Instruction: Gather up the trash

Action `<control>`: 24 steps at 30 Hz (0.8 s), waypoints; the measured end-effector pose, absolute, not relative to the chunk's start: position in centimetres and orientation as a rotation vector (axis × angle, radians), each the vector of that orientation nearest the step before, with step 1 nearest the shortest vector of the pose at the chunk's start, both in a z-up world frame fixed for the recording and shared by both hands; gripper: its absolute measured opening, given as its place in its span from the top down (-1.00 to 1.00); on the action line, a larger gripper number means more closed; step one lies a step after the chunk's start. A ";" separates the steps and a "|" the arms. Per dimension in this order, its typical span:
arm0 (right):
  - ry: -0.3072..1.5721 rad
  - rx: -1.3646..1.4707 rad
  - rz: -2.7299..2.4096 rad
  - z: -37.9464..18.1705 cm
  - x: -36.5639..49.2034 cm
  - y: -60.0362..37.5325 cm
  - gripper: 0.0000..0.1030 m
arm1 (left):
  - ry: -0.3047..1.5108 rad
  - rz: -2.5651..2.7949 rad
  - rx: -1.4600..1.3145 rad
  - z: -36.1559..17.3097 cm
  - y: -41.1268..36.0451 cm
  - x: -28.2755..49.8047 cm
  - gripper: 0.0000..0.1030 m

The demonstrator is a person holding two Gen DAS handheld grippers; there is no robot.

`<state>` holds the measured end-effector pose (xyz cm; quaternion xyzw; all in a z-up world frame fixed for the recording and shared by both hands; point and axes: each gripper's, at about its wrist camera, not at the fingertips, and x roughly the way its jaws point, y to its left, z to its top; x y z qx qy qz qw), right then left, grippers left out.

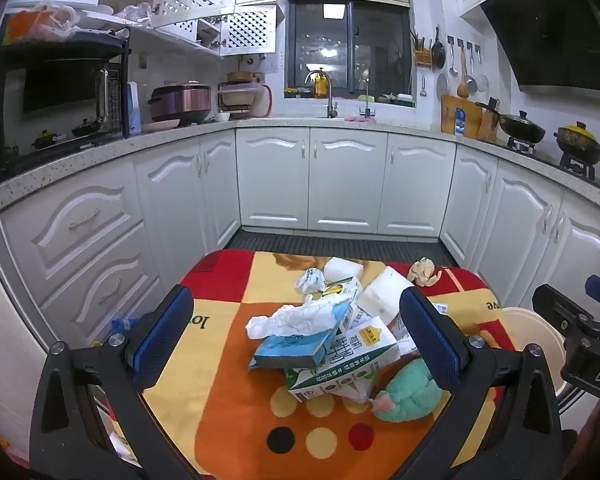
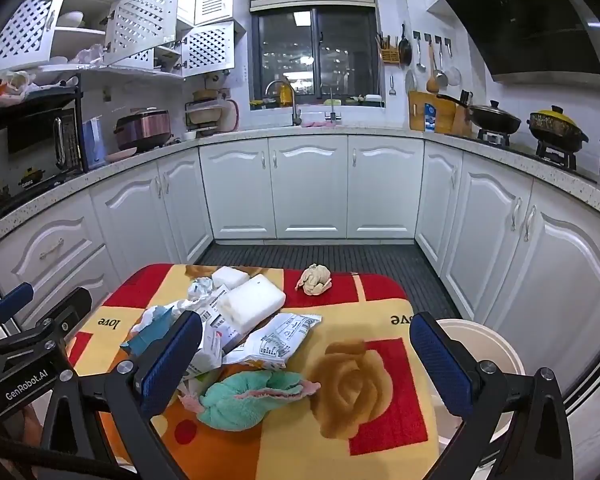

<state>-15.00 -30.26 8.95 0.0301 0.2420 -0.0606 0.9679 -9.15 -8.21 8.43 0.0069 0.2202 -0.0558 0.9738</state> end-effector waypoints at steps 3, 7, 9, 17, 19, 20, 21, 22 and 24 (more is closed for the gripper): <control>0.490 0.059 -0.121 8.9 -14.9 -30.3 -1.00 | 0.440 -0.108 0.017 8.5 -8.4 -9.3 -0.99; 0.484 0.063 -0.125 8.9 -15.0 -30.3 -1.00 | 0.438 -0.113 0.016 8.3 -8.5 -9.3 -0.99; 0.484 0.061 -0.127 8.9 -15.1 -30.5 -1.00 | 0.438 -0.112 0.017 8.3 -8.6 -9.4 -0.99; 0.483 0.073 -0.121 9.0 -15.3 -30.5 -1.00 | 0.445 -0.120 0.026 7.8 -8.9 -9.3 -0.99; 0.483 0.067 -0.123 8.8 -15.1 -30.8 -1.00 | 0.444 -0.122 0.026 7.8 -9.0 -9.3 -0.99; 0.481 0.069 -0.121 8.6 -15.1 -30.9 -1.00 | 0.443 -0.122 0.027 7.8 -9.0 -9.3 -0.99; 0.479 0.071 -0.121 8.9 -15.1 -30.7 -1.00 | 0.442 -0.122 0.027 7.7 -9.0 -9.4 -0.99; 0.477 0.073 -0.121 8.9 -15.1 -30.6 -1.00 | 0.444 -0.123 0.026 7.7 -8.9 -9.3 -0.99; 0.466 0.086 -0.121 9.3 -15.3 -30.6 -1.00 | 0.444 -0.123 0.024 7.6 -8.9 -9.4 -0.99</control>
